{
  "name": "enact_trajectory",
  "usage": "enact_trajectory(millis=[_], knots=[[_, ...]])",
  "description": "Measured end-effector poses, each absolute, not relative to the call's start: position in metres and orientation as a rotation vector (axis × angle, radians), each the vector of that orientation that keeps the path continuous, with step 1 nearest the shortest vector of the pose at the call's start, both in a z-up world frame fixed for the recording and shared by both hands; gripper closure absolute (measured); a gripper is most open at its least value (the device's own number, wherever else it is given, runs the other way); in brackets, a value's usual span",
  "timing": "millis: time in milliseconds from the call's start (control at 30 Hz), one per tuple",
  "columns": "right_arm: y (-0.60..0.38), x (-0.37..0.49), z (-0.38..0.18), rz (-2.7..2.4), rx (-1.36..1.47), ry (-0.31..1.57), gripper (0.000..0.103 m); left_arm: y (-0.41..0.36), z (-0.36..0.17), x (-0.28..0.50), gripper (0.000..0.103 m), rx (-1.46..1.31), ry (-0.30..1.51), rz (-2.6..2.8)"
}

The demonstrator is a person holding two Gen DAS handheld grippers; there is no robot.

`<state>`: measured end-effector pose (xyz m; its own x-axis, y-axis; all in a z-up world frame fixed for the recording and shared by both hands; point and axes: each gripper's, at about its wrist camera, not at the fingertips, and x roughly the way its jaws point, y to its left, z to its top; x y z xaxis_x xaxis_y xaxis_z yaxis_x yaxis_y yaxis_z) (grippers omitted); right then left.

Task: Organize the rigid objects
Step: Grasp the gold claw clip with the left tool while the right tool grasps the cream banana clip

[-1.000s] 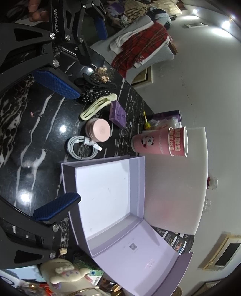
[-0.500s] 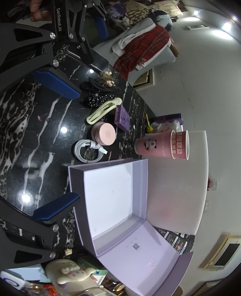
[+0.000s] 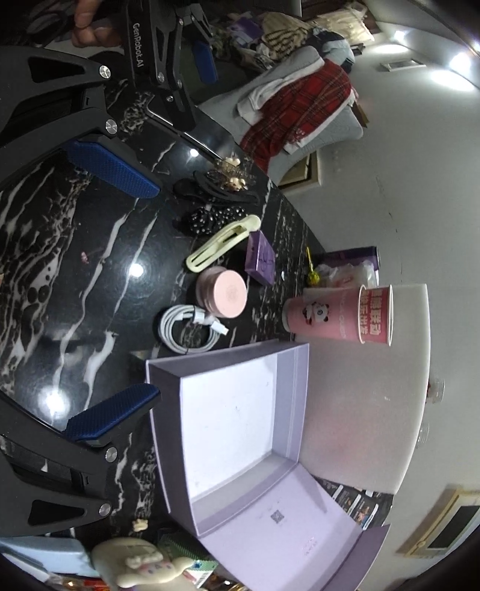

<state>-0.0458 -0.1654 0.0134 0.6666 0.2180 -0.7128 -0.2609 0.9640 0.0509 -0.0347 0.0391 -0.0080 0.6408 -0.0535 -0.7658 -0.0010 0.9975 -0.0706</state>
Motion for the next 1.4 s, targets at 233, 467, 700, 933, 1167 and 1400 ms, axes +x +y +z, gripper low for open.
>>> enact_trajectory(millis=[233,467,700,933,1167,1400], knots=[[-0.154,-0.033,0.009,0.288,-0.073,0.804,0.001,0.052,-0.016,-0.017,0.004,-0.072,0.881,-0.035],[-0.148,-0.017,0.001,0.290,-0.095,0.825,0.001,0.055,-0.029,0.009,0.013,-0.054,0.911,-0.057],[-0.146,-0.002,-0.004,0.291,-0.106,0.835,0.001,0.058,-0.044,0.035,0.033,-0.056,0.947,-0.102],[-0.142,0.013,-0.011,0.307,-0.112,0.852,0.001,0.054,-0.048,0.052,0.041,-0.018,0.948,-0.164],[-0.134,0.021,-0.012,0.349,-0.135,0.833,0.005,0.055,-0.053,0.066,0.052,-0.015,0.957,-0.226],[-0.130,0.037,-0.017,0.395,-0.121,0.841,0.021,0.052,-0.062,0.074,0.071,0.007,0.978,-0.256]])
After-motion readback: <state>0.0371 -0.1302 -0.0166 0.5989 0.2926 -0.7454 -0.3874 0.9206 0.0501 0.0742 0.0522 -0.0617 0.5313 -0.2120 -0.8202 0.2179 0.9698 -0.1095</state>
